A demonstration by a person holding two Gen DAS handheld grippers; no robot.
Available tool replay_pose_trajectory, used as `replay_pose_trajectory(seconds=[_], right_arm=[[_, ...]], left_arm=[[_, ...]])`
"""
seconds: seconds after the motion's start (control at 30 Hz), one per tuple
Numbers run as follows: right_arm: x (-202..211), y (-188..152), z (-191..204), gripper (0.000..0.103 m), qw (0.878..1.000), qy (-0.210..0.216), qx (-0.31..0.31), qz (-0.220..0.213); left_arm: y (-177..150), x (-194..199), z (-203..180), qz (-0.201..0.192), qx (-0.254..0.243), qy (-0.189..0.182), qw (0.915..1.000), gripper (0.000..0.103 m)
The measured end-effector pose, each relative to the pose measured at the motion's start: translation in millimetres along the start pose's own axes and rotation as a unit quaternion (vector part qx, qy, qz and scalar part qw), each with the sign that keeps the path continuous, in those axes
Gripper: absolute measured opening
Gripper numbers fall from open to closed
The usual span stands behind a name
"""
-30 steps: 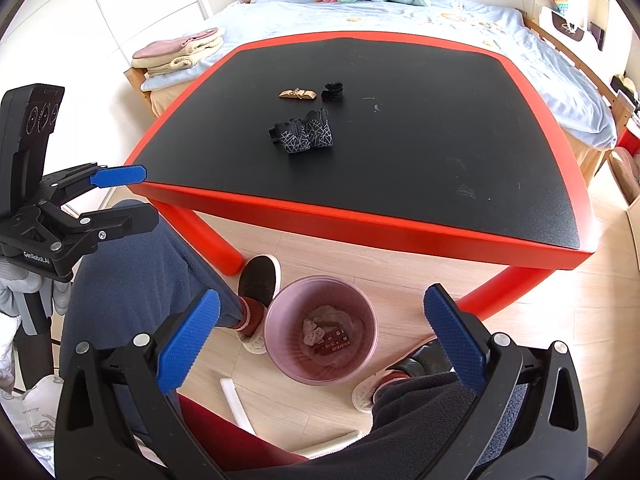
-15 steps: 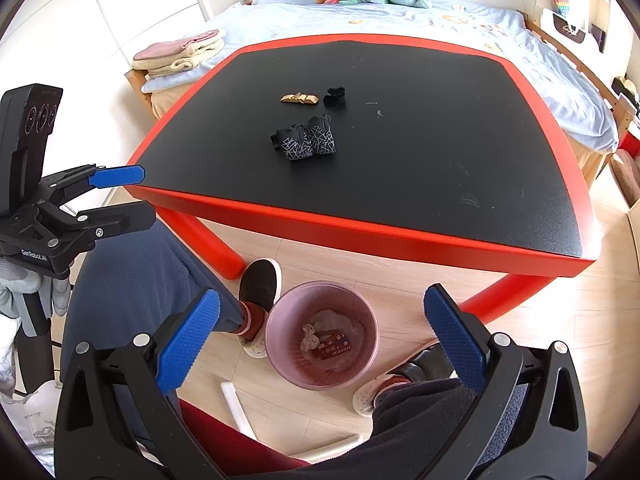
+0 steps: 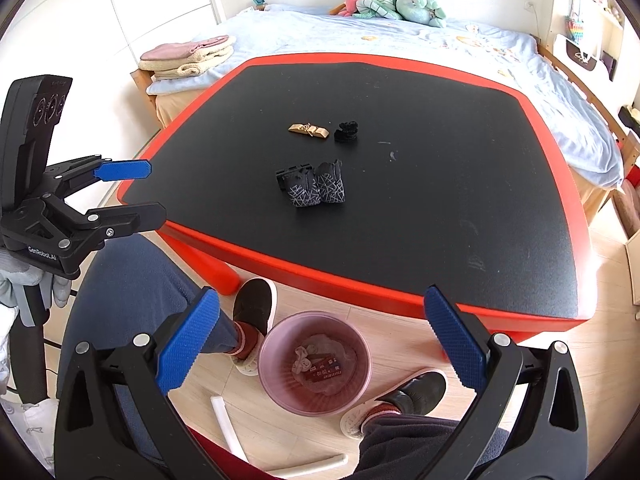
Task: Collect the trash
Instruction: 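Move both tools back to the table toward the black gloves and holder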
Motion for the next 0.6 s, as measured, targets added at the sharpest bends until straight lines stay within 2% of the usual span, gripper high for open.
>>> replay_pose_trajectory(seconds=[0.27,0.6], right_arm=[[-24,26,1,0.1,1.0,-0.001,0.016,0.006],[-64,48,1,0.1,0.999,0.002,0.03,0.027]], left_arm=[[19,-14,14,0.008,-0.019,0.007,0.9998,0.095],[32,-48,33,0.035,-0.028,0.012,0.9989,0.095]])
Point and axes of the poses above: each gripper's, at about its wrist camera, not at the fingertips, and x roughly against the way its jaws point, z to its left, y to its top, the point moved 1 cm from there along -x, roughly the way its jaws point, and after that the axes turned 4 degrees about -x, right-handed, at the moved point
